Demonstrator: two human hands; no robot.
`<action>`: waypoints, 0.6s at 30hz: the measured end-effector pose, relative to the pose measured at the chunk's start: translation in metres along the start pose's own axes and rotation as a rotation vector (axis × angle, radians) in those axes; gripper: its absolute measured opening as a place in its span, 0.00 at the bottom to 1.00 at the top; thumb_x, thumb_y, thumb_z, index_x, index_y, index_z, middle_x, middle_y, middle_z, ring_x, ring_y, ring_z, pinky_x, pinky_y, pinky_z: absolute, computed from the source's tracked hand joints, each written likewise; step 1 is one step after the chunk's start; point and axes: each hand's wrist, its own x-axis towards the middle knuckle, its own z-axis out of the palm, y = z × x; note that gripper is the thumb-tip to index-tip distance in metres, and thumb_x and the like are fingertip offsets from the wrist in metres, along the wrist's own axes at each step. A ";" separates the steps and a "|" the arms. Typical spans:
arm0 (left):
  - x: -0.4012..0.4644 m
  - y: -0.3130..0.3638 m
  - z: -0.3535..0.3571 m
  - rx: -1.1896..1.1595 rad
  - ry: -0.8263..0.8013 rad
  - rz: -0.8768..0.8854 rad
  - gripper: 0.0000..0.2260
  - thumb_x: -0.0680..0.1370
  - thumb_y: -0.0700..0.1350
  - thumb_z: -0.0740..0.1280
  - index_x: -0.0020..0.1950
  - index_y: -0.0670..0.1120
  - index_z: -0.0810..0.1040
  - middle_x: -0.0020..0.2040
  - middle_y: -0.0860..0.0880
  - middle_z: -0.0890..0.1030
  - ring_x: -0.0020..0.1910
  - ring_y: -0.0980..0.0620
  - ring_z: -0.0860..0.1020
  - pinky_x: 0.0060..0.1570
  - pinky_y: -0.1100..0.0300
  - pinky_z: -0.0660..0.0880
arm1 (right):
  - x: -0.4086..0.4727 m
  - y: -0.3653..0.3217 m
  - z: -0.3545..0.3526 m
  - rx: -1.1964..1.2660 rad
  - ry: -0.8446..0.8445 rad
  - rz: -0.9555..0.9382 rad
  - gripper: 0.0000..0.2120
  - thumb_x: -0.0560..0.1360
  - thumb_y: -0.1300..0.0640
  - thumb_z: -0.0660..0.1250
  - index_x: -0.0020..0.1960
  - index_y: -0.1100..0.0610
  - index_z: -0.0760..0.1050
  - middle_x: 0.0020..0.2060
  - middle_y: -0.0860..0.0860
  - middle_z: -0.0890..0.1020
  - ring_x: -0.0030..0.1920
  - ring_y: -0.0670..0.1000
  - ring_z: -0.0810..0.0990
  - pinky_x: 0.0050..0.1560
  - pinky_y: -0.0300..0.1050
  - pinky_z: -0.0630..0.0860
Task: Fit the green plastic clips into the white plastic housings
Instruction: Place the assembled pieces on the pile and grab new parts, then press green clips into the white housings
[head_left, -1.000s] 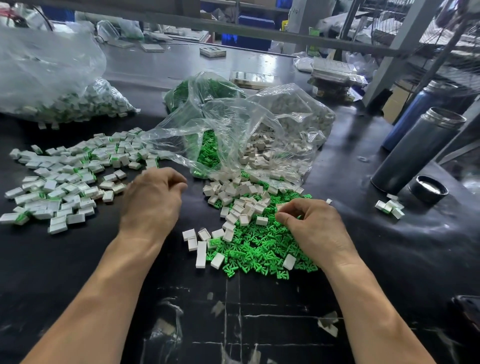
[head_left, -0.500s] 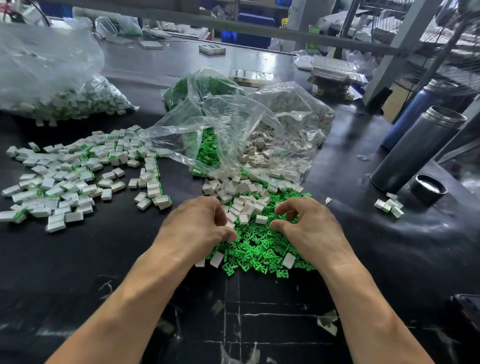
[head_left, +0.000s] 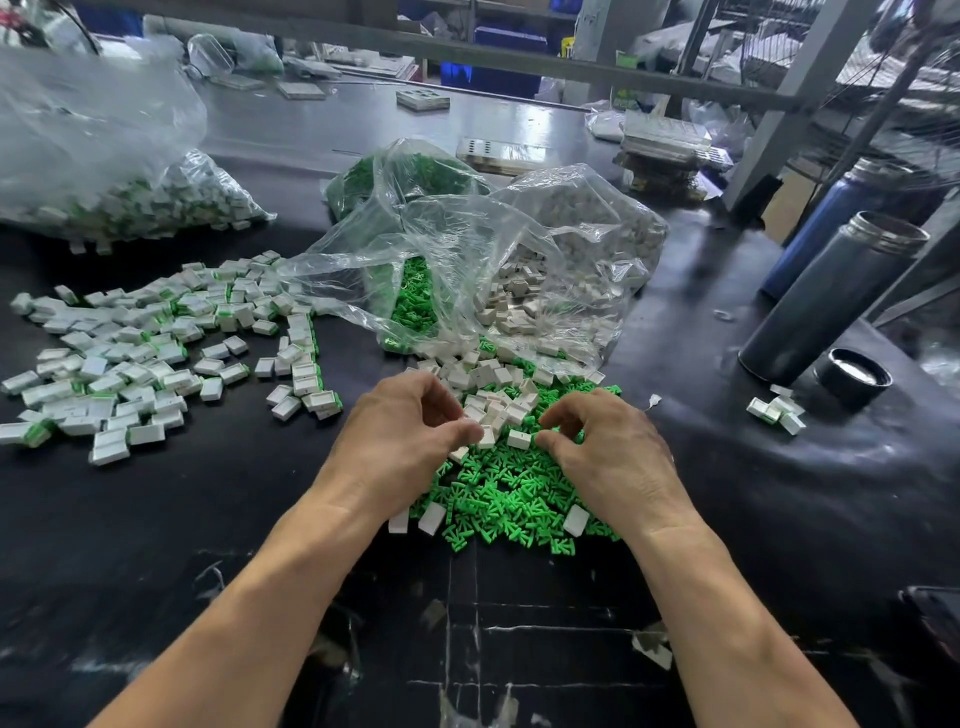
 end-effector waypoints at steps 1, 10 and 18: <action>-0.001 0.001 0.001 -0.047 -0.002 0.000 0.10 0.72 0.51 0.79 0.44 0.52 0.80 0.39 0.53 0.84 0.39 0.55 0.83 0.43 0.56 0.81 | 0.000 0.000 0.000 0.003 0.002 -0.002 0.05 0.78 0.44 0.73 0.52 0.42 0.81 0.46 0.39 0.76 0.47 0.44 0.76 0.49 0.43 0.69; -0.006 0.007 0.010 -0.310 -0.036 0.034 0.07 0.75 0.41 0.77 0.49 0.49 0.82 0.43 0.51 0.86 0.43 0.54 0.84 0.44 0.59 0.81 | -0.001 -0.004 0.003 0.004 0.018 -0.015 0.05 0.78 0.45 0.73 0.46 0.44 0.79 0.48 0.40 0.77 0.49 0.46 0.75 0.52 0.44 0.69; -0.005 0.005 0.014 -0.411 -0.067 0.072 0.06 0.76 0.39 0.75 0.49 0.49 0.84 0.42 0.51 0.86 0.40 0.59 0.83 0.40 0.68 0.77 | -0.002 -0.007 0.006 0.367 0.166 -0.042 0.04 0.77 0.53 0.72 0.45 0.49 0.78 0.35 0.42 0.82 0.36 0.42 0.80 0.41 0.42 0.77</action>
